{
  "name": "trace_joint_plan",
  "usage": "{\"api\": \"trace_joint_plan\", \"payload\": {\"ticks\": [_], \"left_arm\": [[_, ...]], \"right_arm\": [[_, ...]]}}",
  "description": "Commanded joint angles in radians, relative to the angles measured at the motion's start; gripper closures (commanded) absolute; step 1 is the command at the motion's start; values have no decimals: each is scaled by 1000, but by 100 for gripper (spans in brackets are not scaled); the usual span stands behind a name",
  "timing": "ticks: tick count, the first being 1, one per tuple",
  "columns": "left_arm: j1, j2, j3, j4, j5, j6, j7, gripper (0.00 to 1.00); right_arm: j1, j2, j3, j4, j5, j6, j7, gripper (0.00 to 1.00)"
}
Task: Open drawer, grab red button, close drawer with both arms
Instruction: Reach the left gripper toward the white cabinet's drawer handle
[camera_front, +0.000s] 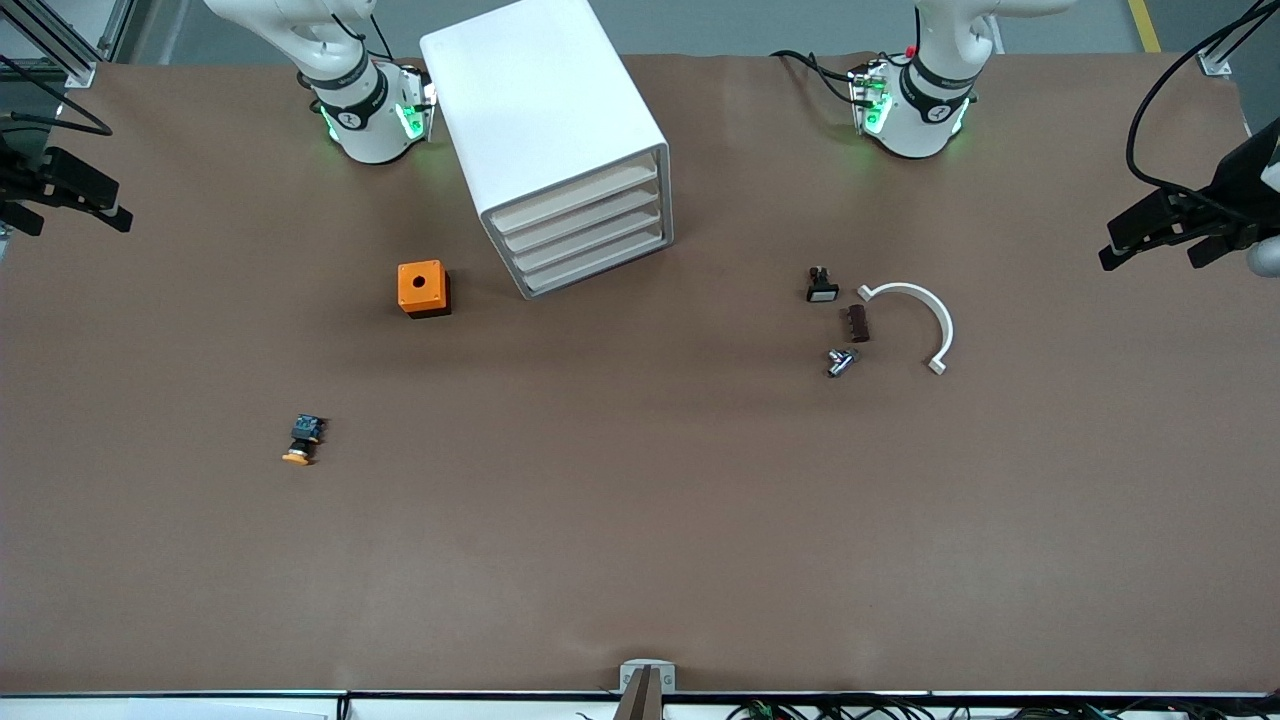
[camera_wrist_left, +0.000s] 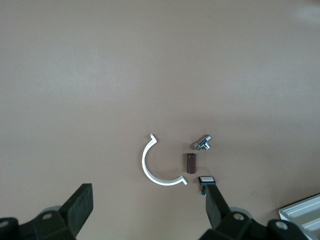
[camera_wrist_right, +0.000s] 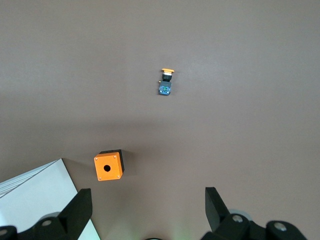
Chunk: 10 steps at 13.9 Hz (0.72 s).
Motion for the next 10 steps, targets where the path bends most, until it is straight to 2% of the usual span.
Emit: {"api": "trace_joint_plan", "payload": {"ticks": [1, 6, 10], "left_arm": [[-2, -8, -4, -1, 21, -10, -7, 1], [8, 10, -1, -9, 19, -17, -5, 1], [24, 99, 5, 0, 21, -39, -10, 1]], "right_arm": [[1, -31, 0, -27, 13, 3, 13, 0], [1, -31, 0, -28, 13, 0, 14, 0], [1, -31, 0, -28, 14, 0, 20, 0]]}}
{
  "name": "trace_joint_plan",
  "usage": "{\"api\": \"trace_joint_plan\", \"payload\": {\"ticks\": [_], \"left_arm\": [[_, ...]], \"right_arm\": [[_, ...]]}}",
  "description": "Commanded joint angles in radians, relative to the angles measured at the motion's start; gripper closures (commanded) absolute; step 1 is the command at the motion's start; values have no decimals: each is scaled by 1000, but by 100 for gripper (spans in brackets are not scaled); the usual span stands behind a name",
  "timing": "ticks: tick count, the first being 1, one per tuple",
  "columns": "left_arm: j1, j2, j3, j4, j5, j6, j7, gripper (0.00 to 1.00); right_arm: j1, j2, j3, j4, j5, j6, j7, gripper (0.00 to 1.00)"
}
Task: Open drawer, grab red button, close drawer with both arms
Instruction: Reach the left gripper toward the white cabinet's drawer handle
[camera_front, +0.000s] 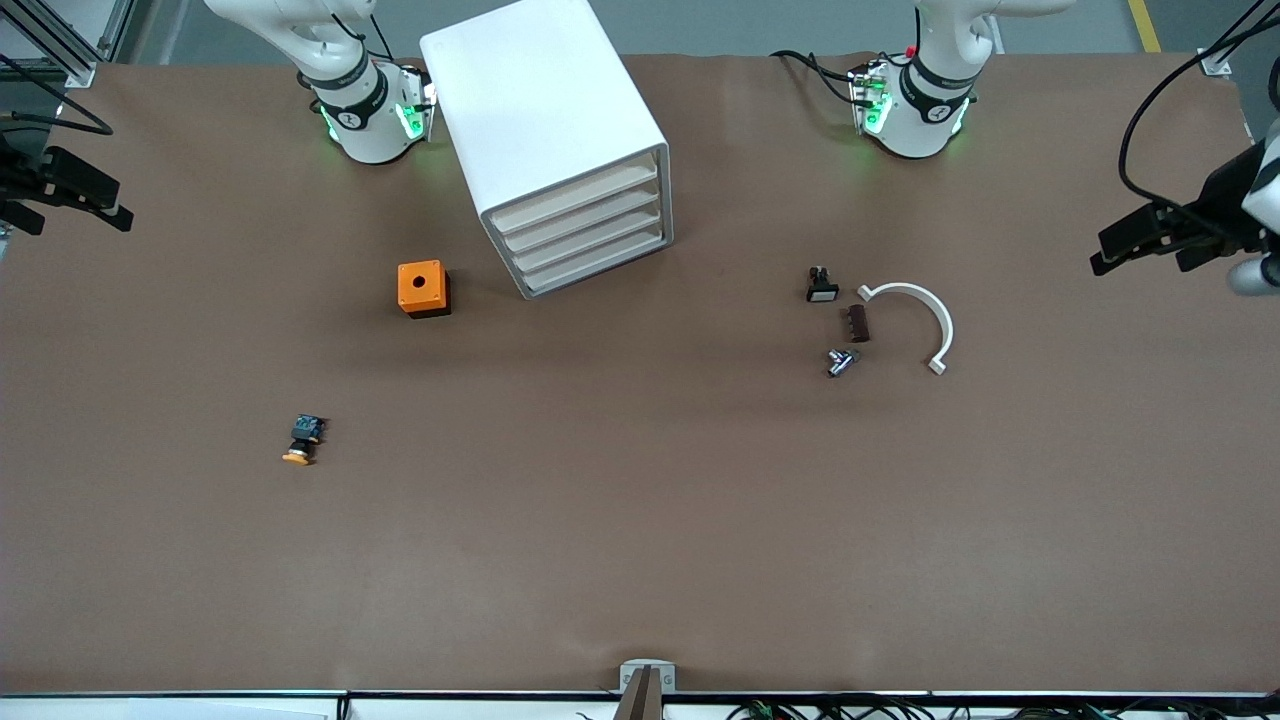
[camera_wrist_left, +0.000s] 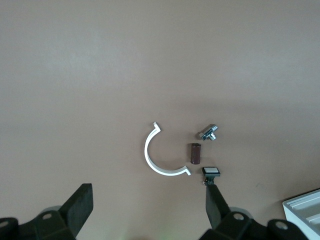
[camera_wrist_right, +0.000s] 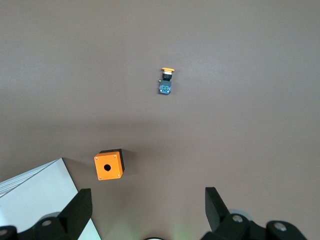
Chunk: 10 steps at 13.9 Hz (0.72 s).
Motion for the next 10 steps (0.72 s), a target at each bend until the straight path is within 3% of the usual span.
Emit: {"api": "trace_joint_plan", "payload": {"ticks": [1, 6, 10], "left_arm": [[6, 80, -1, 16, 19, 2, -5, 1], [-41, 229, -9, 30, 21, 20, -51, 1], [-175, 336, -9, 30, 21, 17, -288, 1]], "right_arm": [[1, -30, 0, -27, 13, 2, 31, 0], [1, -30, 0, -25, 13, 1, 51, 0], [1, -27, 0, -23, 13, -1, 42, 0]]}}
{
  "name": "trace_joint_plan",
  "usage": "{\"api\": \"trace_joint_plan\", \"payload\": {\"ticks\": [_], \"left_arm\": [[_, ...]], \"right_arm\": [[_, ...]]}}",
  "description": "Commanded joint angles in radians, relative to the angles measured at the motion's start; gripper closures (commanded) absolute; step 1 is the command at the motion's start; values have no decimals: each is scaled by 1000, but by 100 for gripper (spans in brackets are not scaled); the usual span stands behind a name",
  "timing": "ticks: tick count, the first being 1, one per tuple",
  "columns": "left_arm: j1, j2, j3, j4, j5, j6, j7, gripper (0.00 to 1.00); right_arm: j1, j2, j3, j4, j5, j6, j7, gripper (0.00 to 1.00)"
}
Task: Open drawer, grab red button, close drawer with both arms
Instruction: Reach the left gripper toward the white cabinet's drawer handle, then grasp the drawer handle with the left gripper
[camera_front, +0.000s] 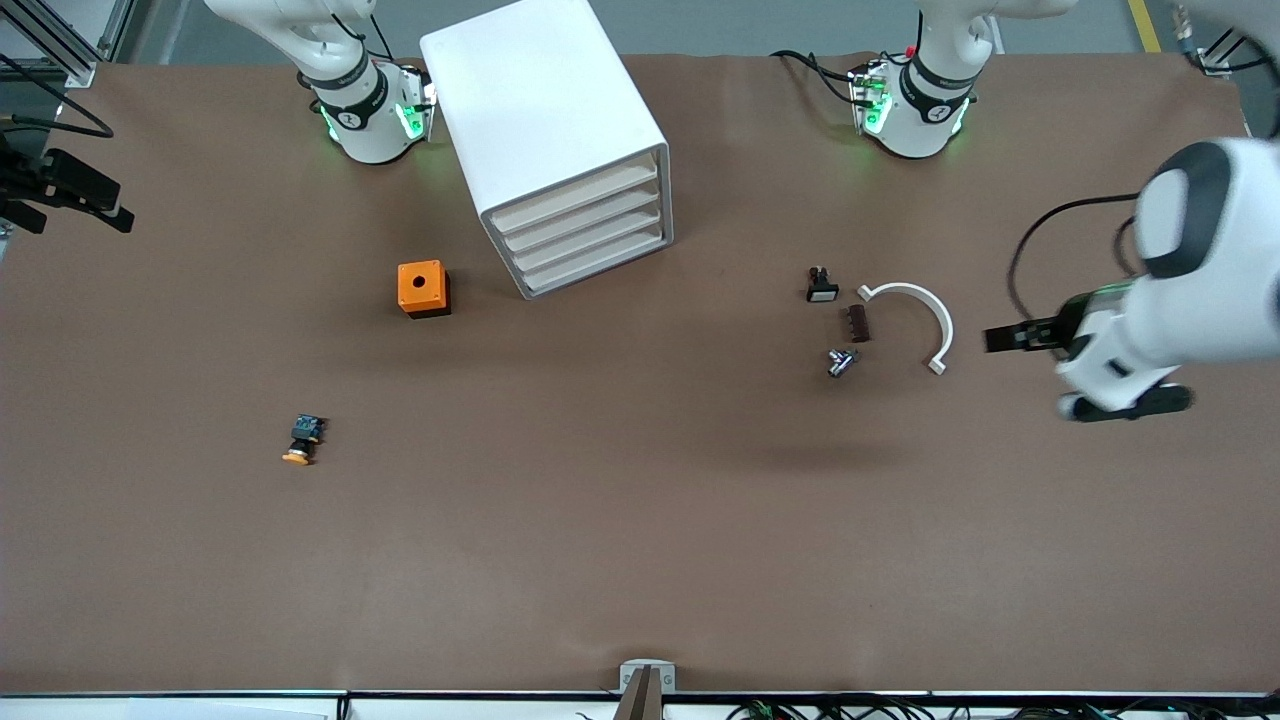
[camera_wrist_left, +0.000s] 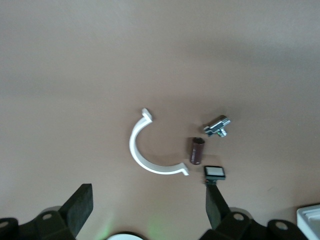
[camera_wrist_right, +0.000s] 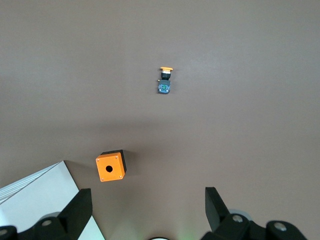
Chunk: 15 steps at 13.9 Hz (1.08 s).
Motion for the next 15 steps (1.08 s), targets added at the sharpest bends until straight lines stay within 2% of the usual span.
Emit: {"api": "trace_joint_plan", "payload": {"ticks": [1, 3, 6, 9, 13, 15], "left_arm": [[-104, 75, 3, 32, 21, -11, -174, 1], [-184, 128, 3, 33, 21, -11, -312, 1], [-267, 207, 0, 119, -10, -23, -508, 1], [-289, 287, 1, 193, -218, -32, -776, 1], [-319, 346, 1, 220, -422, -32, -990, 1], [-319, 366, 1, 220, -583, -32, -1185, 1]], "right_arm": [[1, -27, 0, -21, 13, 0, 6, 0], [1, -25, 0, -18, 11, 0, 6, 0], [1, -25, 0, -17, 11, -5, 6, 0], [1, -25, 0, -15, 11, -5, 6, 0], [1, -23, 0, -12, 11, -5, 6, 0], [1, -23, 0, -10, 11, -5, 7, 0]]}}
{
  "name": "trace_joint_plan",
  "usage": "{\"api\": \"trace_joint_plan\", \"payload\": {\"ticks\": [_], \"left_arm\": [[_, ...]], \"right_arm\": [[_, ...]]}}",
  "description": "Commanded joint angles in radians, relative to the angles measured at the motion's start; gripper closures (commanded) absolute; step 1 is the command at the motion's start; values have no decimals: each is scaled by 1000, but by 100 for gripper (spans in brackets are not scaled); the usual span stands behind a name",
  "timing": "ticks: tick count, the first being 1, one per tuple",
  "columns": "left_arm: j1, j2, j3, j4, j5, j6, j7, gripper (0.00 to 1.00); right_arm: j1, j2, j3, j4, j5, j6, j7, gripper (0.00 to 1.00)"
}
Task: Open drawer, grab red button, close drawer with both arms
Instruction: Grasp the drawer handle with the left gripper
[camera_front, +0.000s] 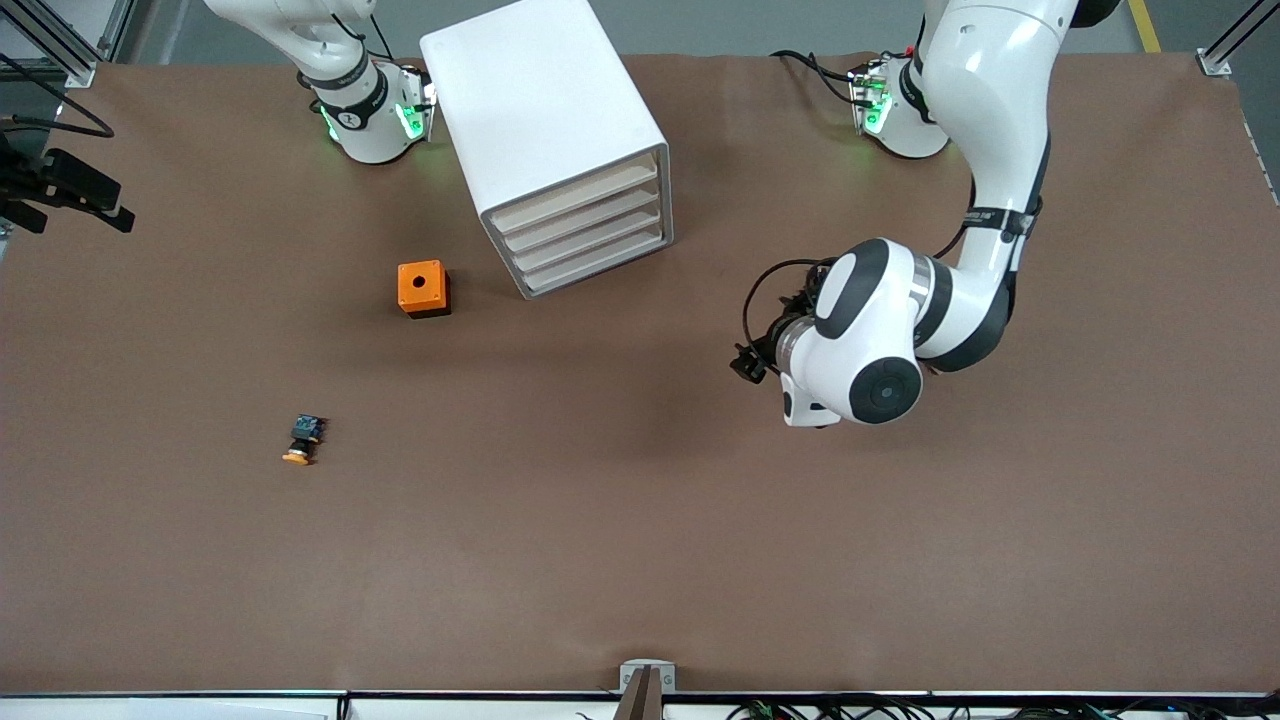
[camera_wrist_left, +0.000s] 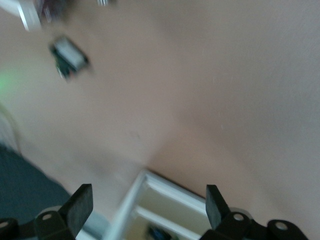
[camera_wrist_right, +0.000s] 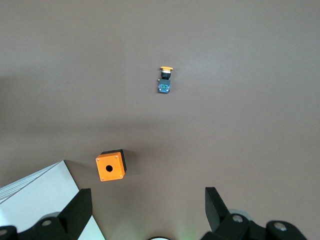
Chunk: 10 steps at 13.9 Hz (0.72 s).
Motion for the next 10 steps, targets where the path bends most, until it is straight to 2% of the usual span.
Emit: {"api": "trace_joint_plan", "payload": {"ticks": [1, 4, 7, 10], "left_arm": [[-3, 44, 6, 41, -160, -27, -237, 1], [-14, 82, -16, 41, -263, -67, -399, 1], [-14, 140, -92, 45, -300, -69, -621, 1], [-14, 174, -123, 48, -387, -86, -770, 1]], "right_arm": [[1, -23, 0, -10, 9, -4, 6, 0], [1, -20, 0, -4, 9, -5, 3, 0], [-2, -18, -1, -1, 8, -4, 4, 0], [-2, -17, -1, -1, 8, -4, 4, 0]]}}
